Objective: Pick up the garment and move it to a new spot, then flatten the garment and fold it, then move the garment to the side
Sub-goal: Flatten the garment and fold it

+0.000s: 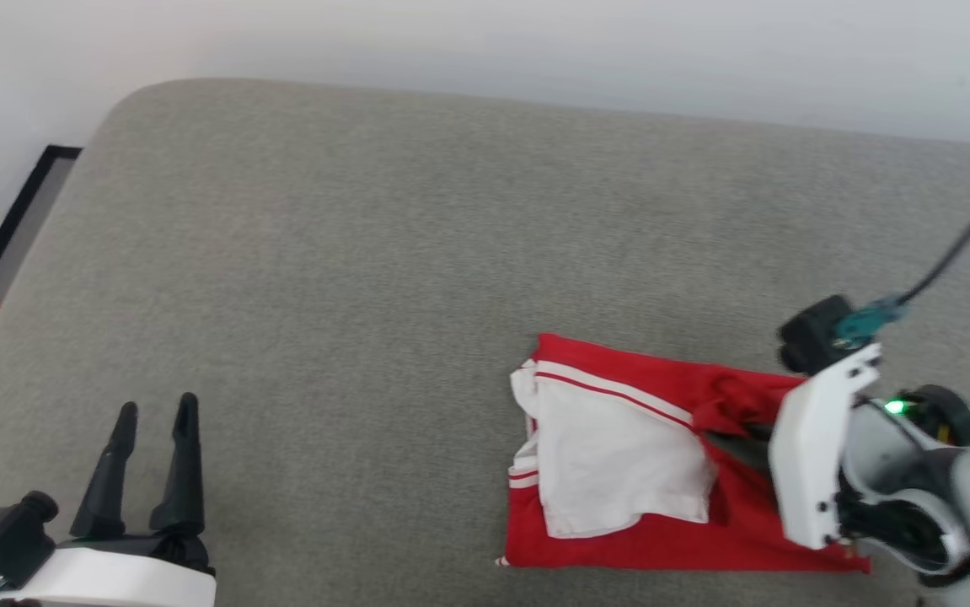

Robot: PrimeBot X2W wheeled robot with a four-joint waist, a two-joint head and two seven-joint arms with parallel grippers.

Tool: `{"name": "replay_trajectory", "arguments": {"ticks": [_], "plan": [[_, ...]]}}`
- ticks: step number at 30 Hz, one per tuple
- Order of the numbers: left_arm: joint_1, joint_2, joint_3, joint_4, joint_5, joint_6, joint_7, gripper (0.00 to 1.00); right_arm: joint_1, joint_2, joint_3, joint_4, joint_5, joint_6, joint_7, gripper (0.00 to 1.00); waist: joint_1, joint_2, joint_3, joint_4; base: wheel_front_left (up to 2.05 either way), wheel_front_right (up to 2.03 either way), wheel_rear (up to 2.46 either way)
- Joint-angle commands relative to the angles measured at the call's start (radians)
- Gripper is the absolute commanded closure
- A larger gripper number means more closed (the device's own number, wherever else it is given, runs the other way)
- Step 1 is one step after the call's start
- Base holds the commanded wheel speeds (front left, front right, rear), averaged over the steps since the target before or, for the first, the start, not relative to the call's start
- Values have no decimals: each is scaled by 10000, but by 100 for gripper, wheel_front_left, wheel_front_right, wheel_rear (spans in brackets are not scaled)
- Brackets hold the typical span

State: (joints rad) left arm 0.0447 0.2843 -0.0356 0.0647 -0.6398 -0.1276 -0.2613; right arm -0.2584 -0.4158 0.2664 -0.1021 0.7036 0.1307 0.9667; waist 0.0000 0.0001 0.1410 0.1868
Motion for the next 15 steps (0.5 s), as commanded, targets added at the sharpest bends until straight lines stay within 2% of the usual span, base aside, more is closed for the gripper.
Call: {"name": "replay_trajectory", "arguments": {"ticks": [1, 9, 10, 11, 12, 15], "plan": [[-151, 9, -78, 29, -92, -25, -45, 0, -153, 75, 208, 174, 33, 1, -126, 100, 0, -1, -2, 201, 0, 0, 0], [-330, -58, -282, 87, -143, -26, -45, 0, -1147, 496, 1650, 1531, 79, 1, -808, 100, 0, -1, 76, 611, 0, 0, 0], [-343, -72, -294, 95, -159, -26, -45, 0, -1219, 530, 1801, 1684, 113, 1, -843, 95, 0, -1, 84, 633, 0, 0, 0], [-348, -76, -300, 95, -175, -26, -45, 0, -1312, 558, 1950, 1744, 173, 1, -933, 56, 0, -1, 93, 649, 0, 0, 0], [-355, -77, -286, 93, -192, -26, -45, 0, -1427, 584, 1990, 1831, 246, 1, -1013, 0, 0, -1, 103, 651, 0, 0, 0], [-336, -89, -170, 71, -219, -27, -45, 0, -1608, 555, 2103, 1885, 384, 1, -1127, 0, 0, -1, 130, 576, 0, 0, 0]]}}
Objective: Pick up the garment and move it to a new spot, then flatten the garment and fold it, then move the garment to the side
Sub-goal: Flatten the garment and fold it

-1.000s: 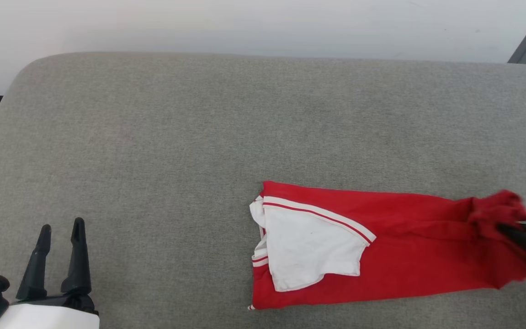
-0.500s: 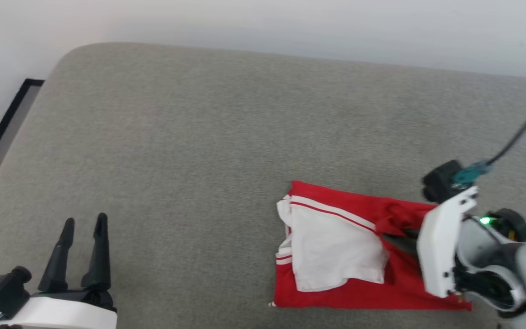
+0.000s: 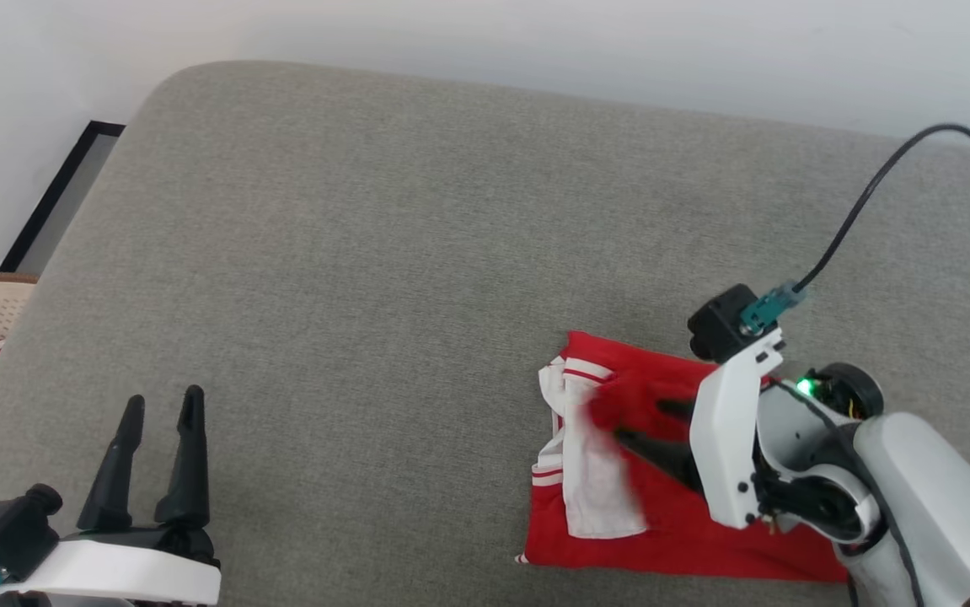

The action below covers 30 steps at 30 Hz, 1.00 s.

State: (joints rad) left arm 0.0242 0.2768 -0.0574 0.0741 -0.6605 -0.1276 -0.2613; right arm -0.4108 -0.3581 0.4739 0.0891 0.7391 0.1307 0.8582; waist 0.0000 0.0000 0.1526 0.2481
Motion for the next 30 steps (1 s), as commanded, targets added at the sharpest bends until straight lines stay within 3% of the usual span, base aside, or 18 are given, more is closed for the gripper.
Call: {"name": "replay_trajectory", "arguments": {"ticks": [1, 13, 21, 30], "plan": [[-137, -27, 67, -40, -36, -27, -45, 0, -133, -58, 0, -99, 113, 1, -134, 0, 0, 0, 24, -64, 0, 0, 0], [51, 44, 541, -180, -5, -27, -45, 0, 264, -673, -1361, -1221, -61, 1, -1196, 0, 0, 0, -63, -887, 0, 0, 0], [267, 116, 729, -347, 201, -27, -46, 0, 1127, -656, -2659, -1566, -711, 1, -3333, 0, 0, 0, -328, -1499, 0, 0, 0], [640, 167, 846, -464, 481, -27, -46, 0, 2215, -605, -3112, -1453, -1411, 1, -5876, 0, 0, 0, -722, -1990, 0, 0, 0]]}}
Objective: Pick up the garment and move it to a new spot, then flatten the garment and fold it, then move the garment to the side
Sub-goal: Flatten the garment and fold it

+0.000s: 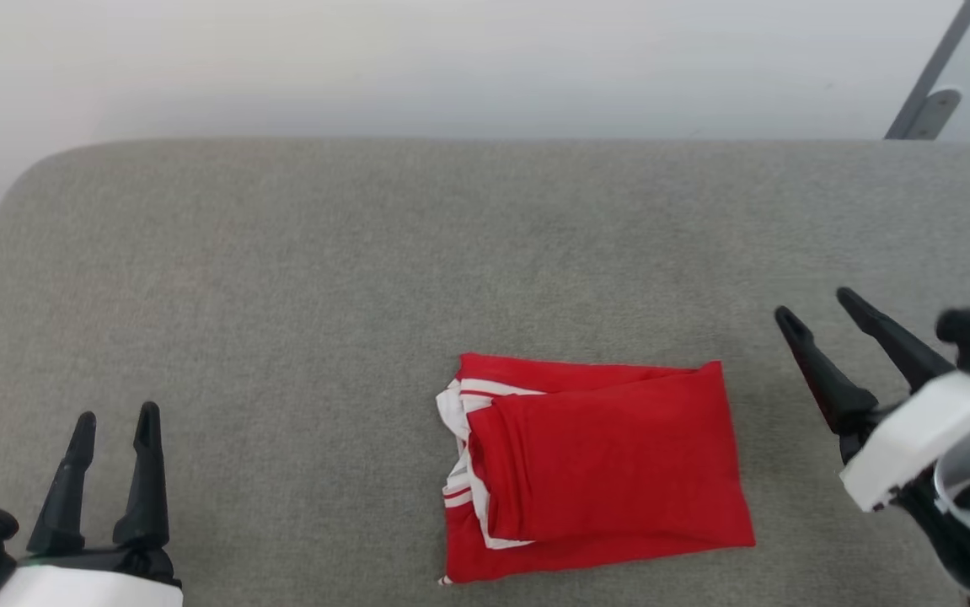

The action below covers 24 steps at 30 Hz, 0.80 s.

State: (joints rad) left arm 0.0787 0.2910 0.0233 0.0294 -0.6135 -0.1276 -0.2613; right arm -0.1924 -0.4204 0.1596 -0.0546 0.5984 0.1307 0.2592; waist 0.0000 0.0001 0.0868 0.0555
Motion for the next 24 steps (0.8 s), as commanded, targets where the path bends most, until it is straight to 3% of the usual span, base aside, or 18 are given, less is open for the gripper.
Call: {"name": "replay_trajectory", "arguments": {"ticks": [1, 16, 24], "plan": [[145, 77, 14, -33, 117, -27, -46, 0, 169, 53, -32, 43, -113, 1, -237, 0, 0, -1, -128, -101, 0, 0, 0], [793, 100, -109, 37, 1287, -28, -46, 0, 1552, 478, -35, 1509, -990, 1, -4283, 0, 0, -1, -931, -422, 0, 0, 0], [1029, 42, -73, 15, 1768, -28, -46, 0, 2032, 764, -267, 2177, -1266, 1, -5169, 0, 0, -1, -1158, -476, 0, 0, 0]]}}
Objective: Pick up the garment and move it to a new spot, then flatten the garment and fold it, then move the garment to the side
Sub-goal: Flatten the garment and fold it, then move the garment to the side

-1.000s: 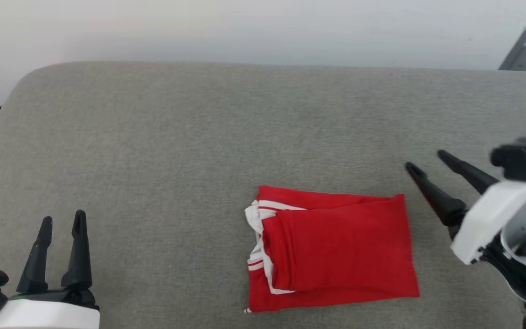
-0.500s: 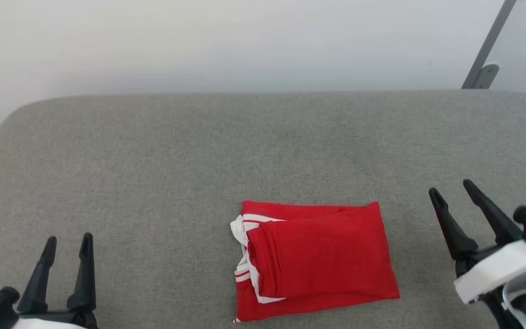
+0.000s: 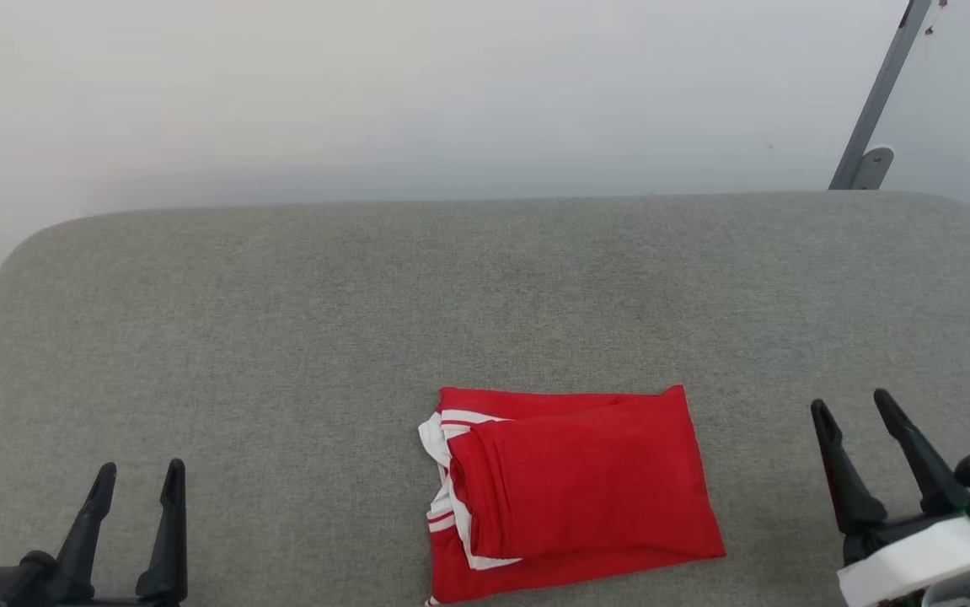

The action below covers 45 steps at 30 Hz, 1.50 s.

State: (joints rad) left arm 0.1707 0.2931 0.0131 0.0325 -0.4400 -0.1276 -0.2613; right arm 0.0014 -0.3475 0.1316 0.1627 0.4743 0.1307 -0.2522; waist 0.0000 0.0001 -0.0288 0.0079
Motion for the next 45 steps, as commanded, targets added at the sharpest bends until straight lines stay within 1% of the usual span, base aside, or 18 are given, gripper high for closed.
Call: {"name": "replay_trajectory", "arguments": {"ticks": [1, 6, 11, 17, 36, 45], "plan": [[134, 5, 34, -9, 45, -28, -46, 0, 126, 61, -9, 14, -84, 1, -90, 0, 0, -1, -18, -4, 0, 0, 0], [213, -70, 51, 41, 155, -28, -46, 0, 310, 332, -330, -193, -255, 1, -123, 0, 0, -1, -84, -12, 0, 0, 0], [260, -136, 97, 86, 173, -28, -46, 0, 644, 746, -870, -505, -509, 1, -121, 0, 0, -1, -150, -10, 0, 0, 0], [373, -196, 236, 92, 106, -28, -46, 0, 1011, 989, -1257, -729, -676, 1, -123, 0, 0, -1, -198, -35, 0, 0, 0], [478, -191, 298, 154, -148, -28, -46, 0, 1312, 1232, -1453, -725, -747, 1, -125, 0, 0, -1, -197, 107, 0, 0, 0], [393, -247, 314, 186, -214, -28, -46, 0, 1243, 1395, -1278, -520, -715, 1, -126, 0, 0, -1, -187, 221, 0, 0, 0]]}}
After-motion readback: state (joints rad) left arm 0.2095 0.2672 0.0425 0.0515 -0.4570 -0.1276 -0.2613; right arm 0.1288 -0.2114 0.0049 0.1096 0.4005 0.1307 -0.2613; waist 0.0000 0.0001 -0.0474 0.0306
